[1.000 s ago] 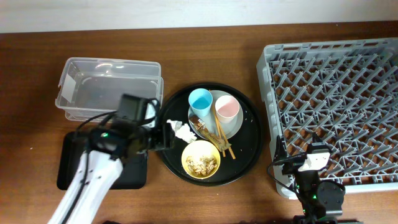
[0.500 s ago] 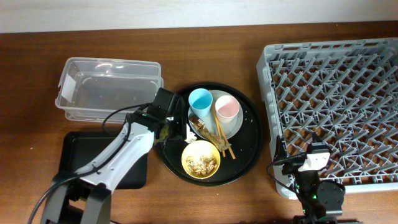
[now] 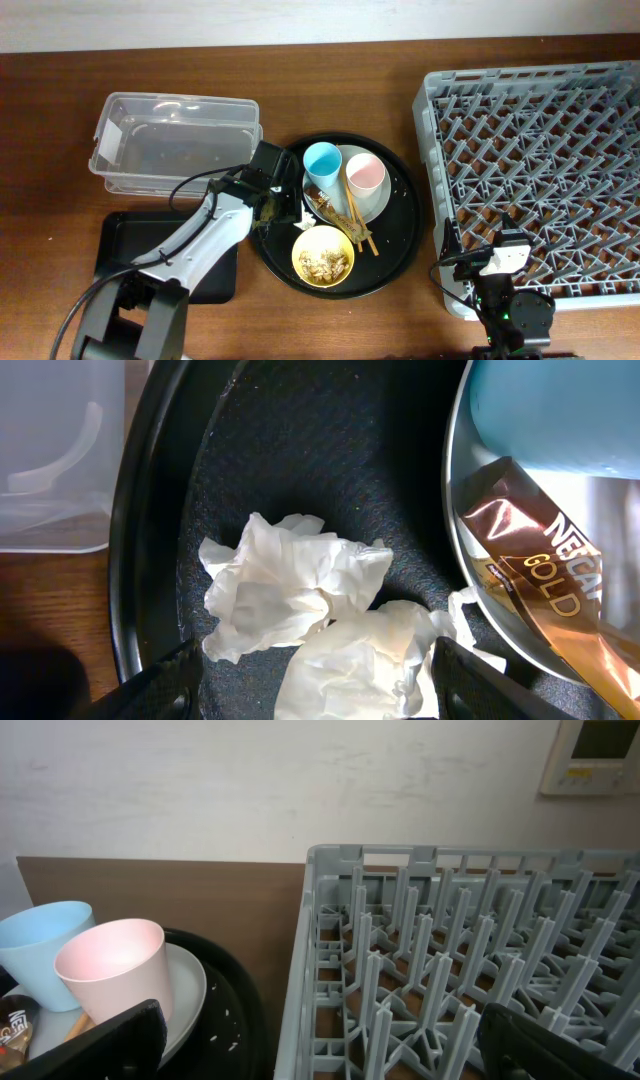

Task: Sort waste into correct bins and load items into the dishwasher rack
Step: 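Lower the left gripper and grasp the larger white tissue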

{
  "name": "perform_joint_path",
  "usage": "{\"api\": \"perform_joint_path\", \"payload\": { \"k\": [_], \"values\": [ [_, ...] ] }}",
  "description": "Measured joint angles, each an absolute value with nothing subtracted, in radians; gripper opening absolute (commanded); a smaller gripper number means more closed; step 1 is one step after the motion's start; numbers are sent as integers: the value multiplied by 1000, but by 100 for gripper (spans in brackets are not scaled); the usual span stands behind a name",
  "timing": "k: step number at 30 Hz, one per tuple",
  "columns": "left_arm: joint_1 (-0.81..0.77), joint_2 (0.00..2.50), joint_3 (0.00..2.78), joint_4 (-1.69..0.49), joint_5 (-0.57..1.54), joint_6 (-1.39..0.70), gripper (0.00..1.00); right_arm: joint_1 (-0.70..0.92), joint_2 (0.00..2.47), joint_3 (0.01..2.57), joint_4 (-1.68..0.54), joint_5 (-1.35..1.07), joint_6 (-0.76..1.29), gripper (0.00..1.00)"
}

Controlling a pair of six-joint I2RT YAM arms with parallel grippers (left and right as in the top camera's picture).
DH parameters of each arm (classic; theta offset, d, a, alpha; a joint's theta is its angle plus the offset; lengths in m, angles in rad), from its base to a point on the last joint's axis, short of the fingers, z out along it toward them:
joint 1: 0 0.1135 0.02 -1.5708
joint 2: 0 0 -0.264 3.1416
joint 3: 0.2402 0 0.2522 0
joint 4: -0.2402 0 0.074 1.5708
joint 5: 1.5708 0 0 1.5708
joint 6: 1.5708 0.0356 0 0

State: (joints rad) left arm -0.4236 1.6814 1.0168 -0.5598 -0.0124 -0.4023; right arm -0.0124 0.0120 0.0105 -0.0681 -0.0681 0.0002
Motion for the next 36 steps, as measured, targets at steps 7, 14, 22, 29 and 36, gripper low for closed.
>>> {"api": "perform_joint_path", "payload": {
  "k": [7, 14, 22, 29, 36],
  "values": [
    [-424, 1681, 1017, -580, -12, -405, 60, -12, 12, 10, -68, -68, 0, 98],
    [-424, 1650, 1017, -613, 23, -410, 50, -12, 12, 10, -68, -68, 1, 98],
    [-426, 1645, 1017, -640, 29, -415, 73, -12, 12, 10, -68, -68, 1, 98],
    [-426, 1645, 978, -531, 16, -412, 80, -12, 12, 10, -68, -68, 0, 98],
    [-426, 1645, 884, -391, 10, -410, 56, -12, 12, 10, -68, -68, 1, 98]
  ]
}}
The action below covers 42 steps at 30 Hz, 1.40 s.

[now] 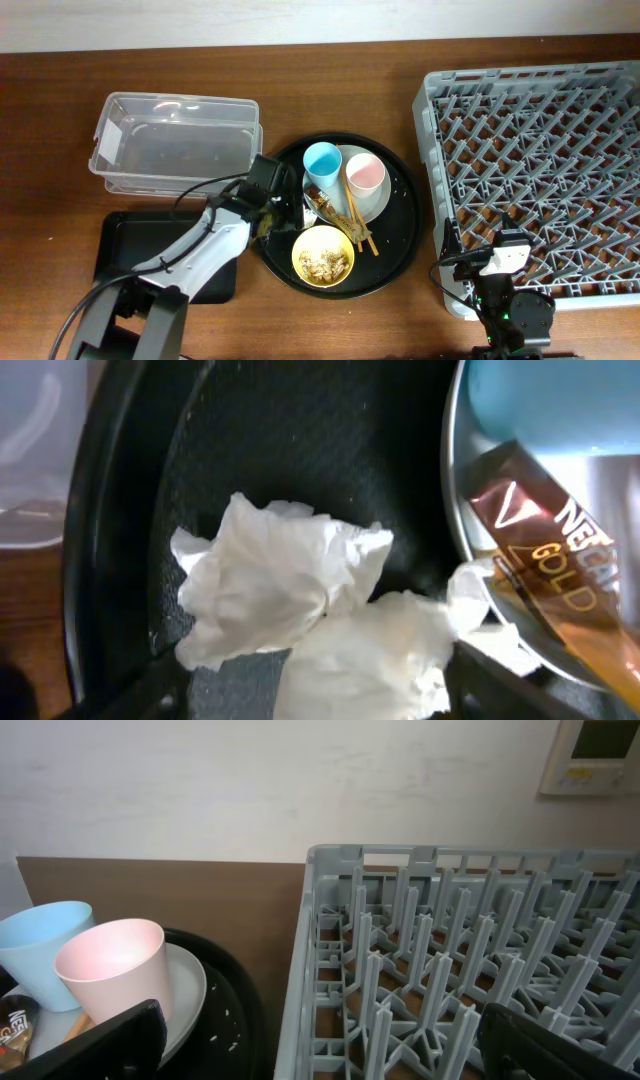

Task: Sort waste into correct bins and load items into the dishwasher rack
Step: 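Lower the left gripper and grasp the larger white tissue, then carry the tissue left and drop it into the clear plastic bin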

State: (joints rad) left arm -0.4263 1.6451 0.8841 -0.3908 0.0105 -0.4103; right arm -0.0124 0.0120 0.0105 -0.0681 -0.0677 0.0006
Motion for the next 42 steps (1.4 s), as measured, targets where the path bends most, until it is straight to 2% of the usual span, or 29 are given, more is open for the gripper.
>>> {"api": "perform_joint_path", "payload": {
  "k": [2, 6, 16, 23, 27, 31, 37, 39, 40, 42],
  "values": [
    [-426, 1645, 876, -379, 10, -400, 31, -12, 12, 10, -68, -68, 0, 98],
    [-426, 1645, 875, -377, 10, -402, 0, -12, 12, 10, -68, -68, 0, 98],
    [-440, 1600, 873, -387, 22, -390, 0, -12, 12, 10, -68, -68, 1, 98],
    [-470, 1283, 868, -415, 24, -390, 0, -12, 12, 10, -68, -68, 1, 98],
    [-466, 1143, 868, -417, -90, -390, 0, -12, 12, 10, -68, -68, 0, 98],
    [-383, 1142, 868, -330, -175, -390, 0, -12, 12, 10, -68, -68, 0, 98],
    [-205, 1266, 867, -179, -167, -389, 0, -12, 12, 10, -68, -68, 1, 98],
    [-158, 1328, 867, -154, -147, -389, 3, -12, 12, 10, -68, -68, -1, 98],
    [-140, 1363, 867, -146, -141, -388, 15, -12, 12, 10, -68, -68, 0, 98],
    [-117, 1419, 867, -138, -134, -383, 61, -12, 12, 10, -68, -68, 0, 98]
  ]
}}
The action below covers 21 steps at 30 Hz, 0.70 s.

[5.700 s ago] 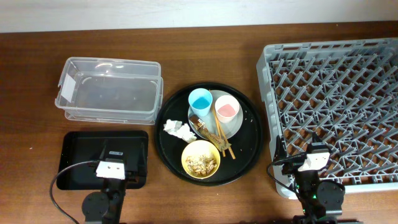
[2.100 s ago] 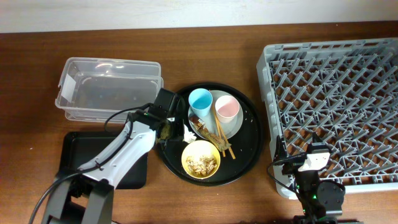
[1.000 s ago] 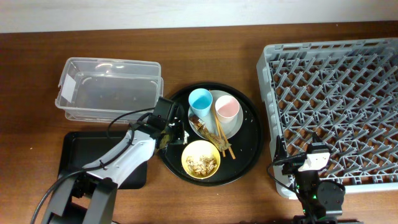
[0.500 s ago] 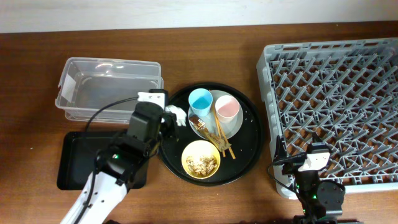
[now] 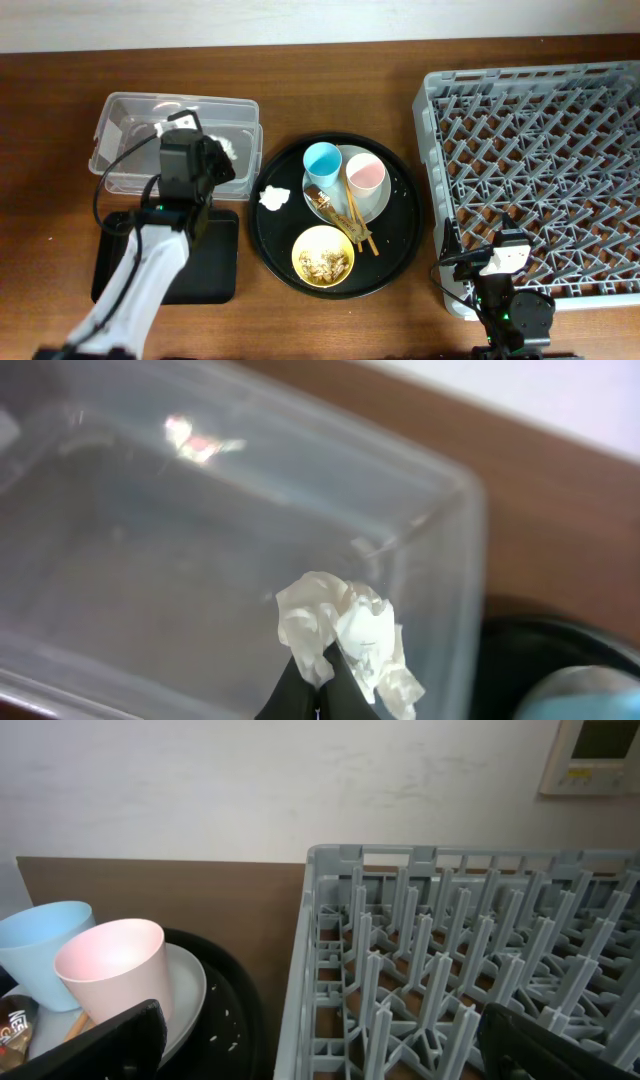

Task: Sort waste into correct bins and load items into the dishwasher rack
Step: 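Carry the tissue left and drop it into the clear plastic bin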

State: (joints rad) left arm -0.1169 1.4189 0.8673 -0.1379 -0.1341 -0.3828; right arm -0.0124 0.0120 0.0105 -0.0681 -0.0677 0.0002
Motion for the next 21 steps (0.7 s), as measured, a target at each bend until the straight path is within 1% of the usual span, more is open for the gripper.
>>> {"api": "perform_joint_path", "payload": {
  "k": [2, 6, 11, 14, 15, 16, 19, 21],
  "values": [
    [-109, 1476, 867, -131, -126, -382, 99, -12, 12, 10, -68, -68, 0, 98],
    [-108, 1502, 867, -120, -112, -382, 99, -12, 12, 10, -68, -68, 0, 98],
    [-108, 1444, 876, -171, -106, -366, 99, -12, 12, 10, -68, -68, 0, 98],
    [-109, 1357, 912, -284, -87, -359, 99, -12, 12, 10, -68, -68, 0, 98],
    [-112, 1320, 930, -352, -70, -358, 99, -12, 12, 10, -68, -68, 0, 98],
    [-113, 1310, 932, -362, -67, -359, 99, -12, 12, 10, -68, -68, 1, 98],
    [-162, 1180, 954, -575, -25, -360, 99, -12, 12, 10, -68, -68, 1, 98],
    [-200, 1148, 954, -657, -9, -360, 99, -12, 12, 10, -68, -68, -1, 98]
  ]
}}
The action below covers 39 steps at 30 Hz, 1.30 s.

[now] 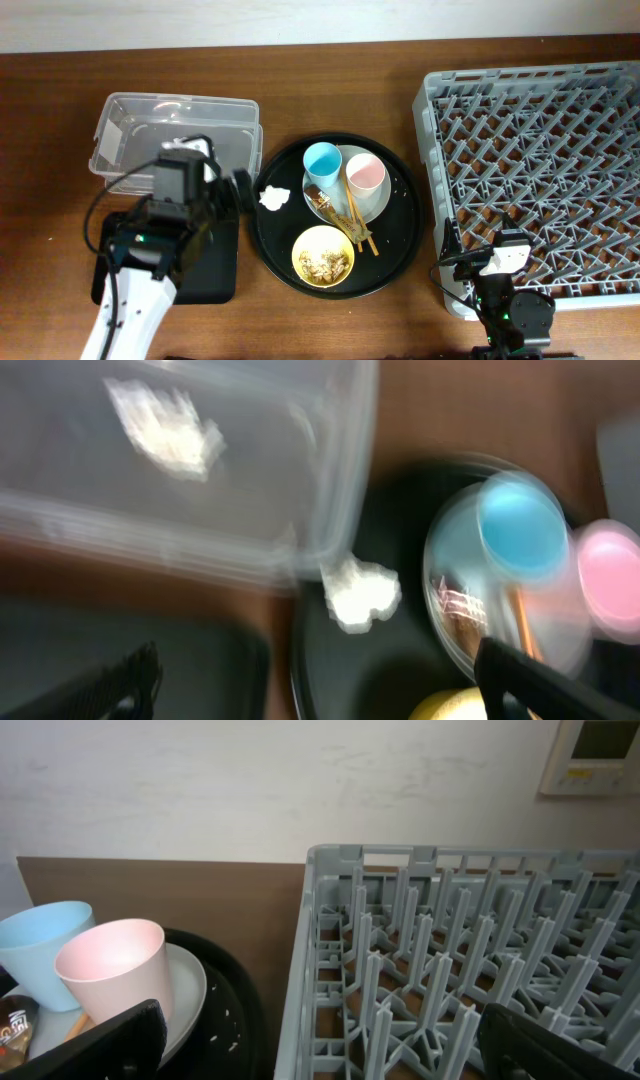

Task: Sort waste into correct bins and load items into the dishwasher rack
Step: 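Carry the tissue left and drop it into the clear plastic bin, then return the left gripper to the remaining tissue and grasp it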

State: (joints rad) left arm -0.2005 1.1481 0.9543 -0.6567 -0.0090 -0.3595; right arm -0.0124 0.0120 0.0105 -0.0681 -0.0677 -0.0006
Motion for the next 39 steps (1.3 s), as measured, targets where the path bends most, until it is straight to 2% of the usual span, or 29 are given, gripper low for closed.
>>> {"api": "perform_joint_path", "payload": {
  "k": [5, 12, 13, 14, 16, 19, 25, 35, 39],
  "values": [
    [-347, 1127, 954, -808, 59, -360, 99, -12, 12, 10, -68, -68, 0, 98],
    [-514, 1134, 954, -783, 84, -360, 98, -12, 12, 10, -68, -68, 1, 98],
    [-526, 1137, 954, -769, 85, -360, 89, -12, 12, 10, -68, -68, 0, 98],
    [-533, 1139, 954, -758, 87, -360, 74, -12, 12, 10, -68, -68, 0, 98],
    [-544, 1139, 954, -732, 90, -358, 65, -12, 12, 10, -68, -68, 0, 98],
    [-558, 1147, 954, -714, 91, -360, 46, -12, 12, 10, -68, -68, 1, 98],
    [-601, 1244, 954, -715, 81, -360, 45, -12, 12, 10, -68, -68, 1, 98],
    [-621, 1462, 954, -674, -289, -415, 46, -12, 12, 10, -68, -68, 0, 98],
    [-621, 1519, 954, -624, -357, -417, 50, -12, 12, 10, -68, -68, 0, 98]
  ]
}}
